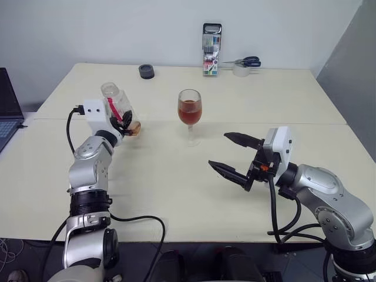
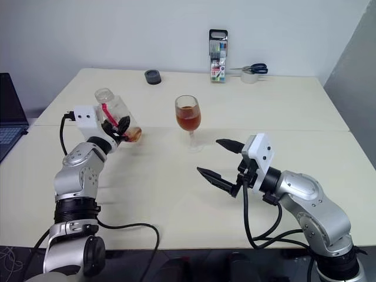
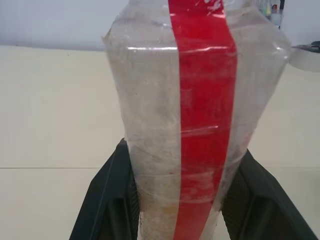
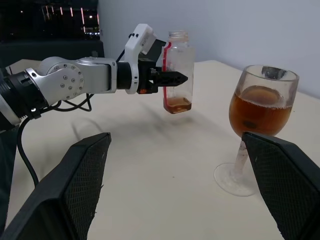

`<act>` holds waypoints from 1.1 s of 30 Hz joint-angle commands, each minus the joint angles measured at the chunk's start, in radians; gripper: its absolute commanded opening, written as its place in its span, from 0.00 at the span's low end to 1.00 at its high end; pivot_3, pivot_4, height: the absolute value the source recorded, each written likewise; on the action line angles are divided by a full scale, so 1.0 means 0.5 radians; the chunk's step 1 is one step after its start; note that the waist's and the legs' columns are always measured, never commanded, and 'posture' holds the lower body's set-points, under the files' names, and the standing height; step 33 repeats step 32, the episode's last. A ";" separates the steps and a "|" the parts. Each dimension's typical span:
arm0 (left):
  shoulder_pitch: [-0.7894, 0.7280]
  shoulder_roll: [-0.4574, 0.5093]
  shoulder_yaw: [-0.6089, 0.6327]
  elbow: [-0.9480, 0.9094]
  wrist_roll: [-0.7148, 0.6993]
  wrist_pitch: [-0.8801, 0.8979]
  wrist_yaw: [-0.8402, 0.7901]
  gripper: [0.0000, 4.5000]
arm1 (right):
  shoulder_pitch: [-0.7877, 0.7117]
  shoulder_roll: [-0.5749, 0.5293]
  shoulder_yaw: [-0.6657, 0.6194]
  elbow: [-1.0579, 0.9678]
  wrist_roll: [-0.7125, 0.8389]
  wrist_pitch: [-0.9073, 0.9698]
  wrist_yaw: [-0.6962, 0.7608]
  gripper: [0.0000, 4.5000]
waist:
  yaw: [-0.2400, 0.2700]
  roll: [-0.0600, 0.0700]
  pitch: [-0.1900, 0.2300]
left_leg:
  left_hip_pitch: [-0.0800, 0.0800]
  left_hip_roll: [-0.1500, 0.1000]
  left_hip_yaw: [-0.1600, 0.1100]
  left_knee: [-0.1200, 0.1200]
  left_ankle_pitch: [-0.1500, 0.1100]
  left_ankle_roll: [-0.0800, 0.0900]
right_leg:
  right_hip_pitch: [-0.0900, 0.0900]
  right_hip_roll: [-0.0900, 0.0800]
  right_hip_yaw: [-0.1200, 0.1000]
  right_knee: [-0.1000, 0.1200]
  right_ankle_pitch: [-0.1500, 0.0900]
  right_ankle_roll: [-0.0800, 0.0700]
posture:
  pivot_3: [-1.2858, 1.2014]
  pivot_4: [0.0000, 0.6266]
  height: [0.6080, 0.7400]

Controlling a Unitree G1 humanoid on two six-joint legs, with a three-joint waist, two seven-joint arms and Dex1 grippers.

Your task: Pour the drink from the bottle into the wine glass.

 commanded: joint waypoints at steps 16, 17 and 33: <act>-0.049 0.022 -0.028 0.421 0.001 -0.288 -0.068 0.74 | -0.041 0.013 -0.021 -0.037 0.008 -0.012 -0.069 1.00 | -0.002 -0.001 0.000 | 0.001 0.000 -0.001 0.000 -0.003 0.005 | 0.001 0.000 -0.001 0.000 0.000 0.000 | 0.52 0.24 1.00; -0.042 0.028 -0.030 0.415 0.002 -0.286 -0.074 0.82 | -0.038 0.012 -0.022 -0.039 0.007 -0.010 -0.074 1.00 | -0.002 -0.001 0.000 | 0.000 0.000 -0.001 0.000 -0.003 0.005 | 0.001 0.000 -0.001 0.000 0.000 0.000 | 0.52 0.24 1.00; 0.930 0.014 -0.077 -0.903 -0.084 0.316 0.034 0.99 | 0.703 0.147 -0.113 -0.092 -0.882 0.153 -1.083 1.00 | -0.009 0.000 -0.002 | 0.001 0.003 0.004 -0.006 0.000 0.000 | 0.000 0.000 0.005 -0.003 0.000 0.000 | 0.52 0.24 1.00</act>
